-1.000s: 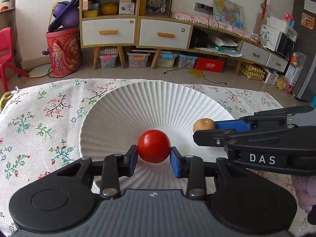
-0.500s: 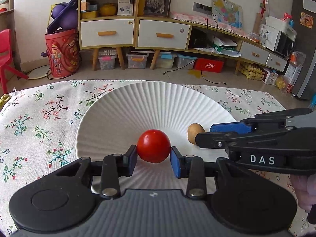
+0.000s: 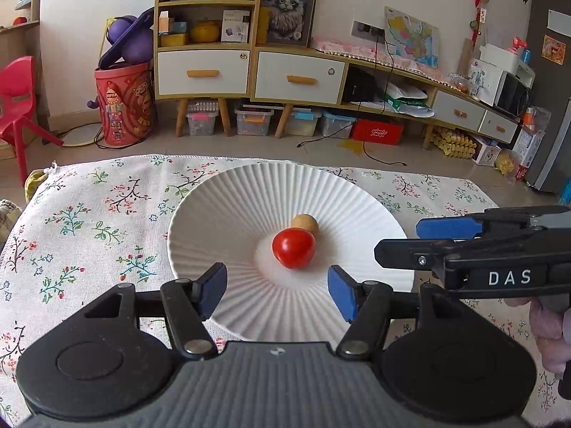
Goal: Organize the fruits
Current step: 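Open the left tool to drop the tomato while the right tool releases the kiwi, then grasp the tan round fruit with the left tool while the right tool grasps a mandarin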
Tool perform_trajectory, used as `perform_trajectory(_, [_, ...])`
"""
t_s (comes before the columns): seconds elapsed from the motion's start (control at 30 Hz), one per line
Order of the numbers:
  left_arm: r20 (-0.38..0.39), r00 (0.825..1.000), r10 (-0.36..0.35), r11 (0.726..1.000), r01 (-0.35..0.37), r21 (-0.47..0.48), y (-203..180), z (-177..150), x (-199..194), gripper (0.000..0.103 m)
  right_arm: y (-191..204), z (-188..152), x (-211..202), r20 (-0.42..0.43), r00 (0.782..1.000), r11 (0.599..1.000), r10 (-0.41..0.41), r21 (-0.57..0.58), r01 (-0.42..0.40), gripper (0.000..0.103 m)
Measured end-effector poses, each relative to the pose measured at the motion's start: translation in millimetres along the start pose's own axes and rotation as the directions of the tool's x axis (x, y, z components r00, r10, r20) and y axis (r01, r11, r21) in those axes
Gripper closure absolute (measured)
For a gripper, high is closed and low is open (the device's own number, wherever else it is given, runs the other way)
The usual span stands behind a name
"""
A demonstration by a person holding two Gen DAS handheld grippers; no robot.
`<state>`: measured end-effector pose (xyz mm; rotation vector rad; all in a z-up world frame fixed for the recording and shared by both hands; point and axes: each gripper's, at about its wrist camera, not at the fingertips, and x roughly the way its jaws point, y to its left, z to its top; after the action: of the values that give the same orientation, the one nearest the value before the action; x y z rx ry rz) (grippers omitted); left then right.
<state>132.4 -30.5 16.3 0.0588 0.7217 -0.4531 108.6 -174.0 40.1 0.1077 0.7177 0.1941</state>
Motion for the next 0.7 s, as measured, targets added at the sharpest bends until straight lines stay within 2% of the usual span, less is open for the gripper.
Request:
perform_trajectory(0.13, [0.004, 1.0, 0.004, 1.0, -0.004, -0.012, 1.7, -6.4, -14.1, 0.035, 5.5, -6.4, -14.5, 0.012, 1.0, 1.0, -0.007, -0.023, 0.007, 0.032])
perform_trajectory(0.57, [-0.005, 0.998, 0.064, 0.998, -0.064, -0.022, 1.5, -26.3, -46.4, 0.014, 17.5, -24.8, -46.4, 0.032, 0.999, 1.0, -0.013, -0.023, 0.013, 0.014])
perform_trajectory(0.7, [-0.008, 0.997, 0.078, 0.997, -0.078, -0.024, 0.8, -35.2, -52.0, 0.011, 18.9, -32.7, -53.4, 0.041, 0.999, 1.0, -0.006, -0.02, 0.007, 0.008])
